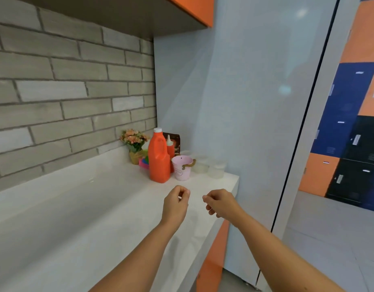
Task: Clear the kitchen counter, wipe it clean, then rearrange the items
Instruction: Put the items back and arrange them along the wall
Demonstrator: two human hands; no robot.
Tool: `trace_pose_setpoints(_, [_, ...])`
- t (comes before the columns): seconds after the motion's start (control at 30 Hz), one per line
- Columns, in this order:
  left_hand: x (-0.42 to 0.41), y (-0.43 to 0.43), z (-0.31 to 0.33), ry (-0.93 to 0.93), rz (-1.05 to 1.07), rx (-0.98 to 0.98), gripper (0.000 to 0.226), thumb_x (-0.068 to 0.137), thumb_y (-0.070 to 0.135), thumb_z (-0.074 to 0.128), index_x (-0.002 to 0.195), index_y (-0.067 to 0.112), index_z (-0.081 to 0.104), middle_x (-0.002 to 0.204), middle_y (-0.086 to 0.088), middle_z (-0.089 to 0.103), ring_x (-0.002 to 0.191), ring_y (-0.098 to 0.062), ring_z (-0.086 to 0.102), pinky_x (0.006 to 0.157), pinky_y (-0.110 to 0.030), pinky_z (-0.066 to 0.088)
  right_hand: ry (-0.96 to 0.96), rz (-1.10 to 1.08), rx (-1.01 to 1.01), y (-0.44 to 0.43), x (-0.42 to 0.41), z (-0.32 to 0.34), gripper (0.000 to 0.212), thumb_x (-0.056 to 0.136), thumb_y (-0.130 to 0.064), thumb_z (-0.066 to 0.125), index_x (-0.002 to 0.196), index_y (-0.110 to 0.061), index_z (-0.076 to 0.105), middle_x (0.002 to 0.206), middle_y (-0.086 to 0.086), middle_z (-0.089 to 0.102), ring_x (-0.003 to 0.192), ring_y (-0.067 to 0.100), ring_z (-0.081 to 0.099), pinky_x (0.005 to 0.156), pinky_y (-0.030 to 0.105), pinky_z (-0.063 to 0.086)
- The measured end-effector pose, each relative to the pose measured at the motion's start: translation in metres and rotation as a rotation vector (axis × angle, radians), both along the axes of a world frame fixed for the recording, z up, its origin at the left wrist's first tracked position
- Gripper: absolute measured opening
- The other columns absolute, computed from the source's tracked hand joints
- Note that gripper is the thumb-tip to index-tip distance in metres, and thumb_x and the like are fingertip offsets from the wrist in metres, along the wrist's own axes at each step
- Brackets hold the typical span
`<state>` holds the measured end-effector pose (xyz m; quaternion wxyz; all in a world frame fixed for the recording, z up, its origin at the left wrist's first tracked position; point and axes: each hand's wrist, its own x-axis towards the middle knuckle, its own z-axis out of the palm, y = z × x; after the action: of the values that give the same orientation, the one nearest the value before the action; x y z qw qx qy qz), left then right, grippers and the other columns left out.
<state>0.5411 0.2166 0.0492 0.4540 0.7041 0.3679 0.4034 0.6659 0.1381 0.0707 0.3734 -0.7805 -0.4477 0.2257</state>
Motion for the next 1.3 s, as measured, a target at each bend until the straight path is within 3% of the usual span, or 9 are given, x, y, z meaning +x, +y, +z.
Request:
trace_pose_setpoints(0.4, [0.155,0.025,-0.016,0.034,0.048,-0.182,0.016,0.095,0.022,0.046,0.090,0.012,0.057,0.079,0.004,0.056,0.072,-0.016,0.056,0.059,-0.022,0.042,-0.001,-0.056,-0.021,0.028,0.161,-0.002,0.027,0.094,-0.023,0.051,0.095,-0.001,0.066,0.076,0.006,0.063,0.057,0.011,0.056,0.053,0.021,0.043])
trace_pose_setpoints(0.67, [0.208,0.074,-0.021,0.024,0.071,-0.346,0.016,0.095,0.020,0.044,0.093,0.011,0.057,0.081,0.001,0.054,0.069,-0.014,0.053,0.061,-0.023,0.043,0.049,-0.105,-0.036,0.081,0.219,-0.011,0.025,0.093,-0.022,0.050,0.097,-0.003,0.065,0.077,0.009,0.062,0.067,0.020,0.059,0.057,0.028,0.046])
trace_pose_setpoints(0.8, [0.231,0.108,-0.028,0.020,0.101,-0.418,0.016,0.096,0.021,0.043,0.096,0.010,0.055,0.080,-0.001,0.052,0.069,-0.015,0.052,0.063,-0.025,0.045,0.055,-0.140,0.003,0.116,0.239,-0.019,0.025,0.092,-0.022,0.053,0.103,-0.005,0.065,0.072,-0.002,0.057,0.078,0.020,0.058,0.077,0.035,0.053])
trace_pose_setpoints(0.93, [0.251,0.133,-0.035,-0.005,0.164,-0.524,0.018,0.097,0.026,0.041,0.095,0.010,0.050,0.073,-0.001,0.046,0.063,-0.015,0.043,0.061,-0.026,0.040,0.060,-0.122,-0.035,0.142,0.252,-0.027,0.042,0.094,-0.028,0.051,0.132,-0.009,0.049,0.113,0.007,0.060,0.100,0.021,0.056,0.087,0.029,0.044])
trace_pose_setpoints(1.03, [0.264,0.148,-0.041,-0.011,0.200,-0.564,0.020,0.098,0.028,0.040,0.101,0.010,0.048,0.076,-0.001,0.046,0.065,-0.014,0.043,0.061,-0.026,0.040,0.075,-0.113,-0.058,0.163,0.261,-0.035,0.054,0.095,-0.031,0.049,0.143,-0.013,0.034,0.143,0.011,0.043,0.129,0.026,0.044,0.102,0.033,0.038])
trace_pose_setpoints(1.13, [0.271,0.158,-0.041,-0.083,0.232,-0.654,0.023,0.097,0.028,0.042,0.106,0.008,0.050,0.085,-0.005,0.049,0.069,-0.017,0.045,0.063,-0.028,0.043,0.068,-0.098,-0.059,0.178,0.267,-0.040,0.056,0.095,-0.032,0.048,0.145,-0.014,0.030,0.147,0.013,0.037,0.134,0.027,0.039,0.110,0.036,0.034])
trace_pose_setpoints(1.23, [0.277,0.169,-0.040,-0.169,0.253,-0.731,0.020,0.097,0.024,0.044,0.103,0.007,0.052,0.081,-0.006,0.049,0.069,-0.017,0.044,0.059,-0.025,0.042,0.118,-0.072,-0.047,0.189,0.270,-0.041,0.053,0.096,-0.031,0.047,0.144,-0.014,0.035,0.143,0.012,0.044,0.131,0.027,0.043,0.108,0.034,0.036])
trace_pose_setpoints(1.3, [0.281,0.174,-0.040,-0.183,0.266,-0.723,0.021,0.096,0.024,0.046,0.108,0.008,0.053,0.092,-0.007,0.052,0.078,-0.019,0.047,0.060,-0.026,0.042,0.145,-0.055,-0.043,0.194,0.273,-0.043,0.049,0.095,-0.027,0.048,0.141,-0.012,0.040,0.138,0.011,0.050,0.126,0.026,0.049,0.105,0.033,0.039])
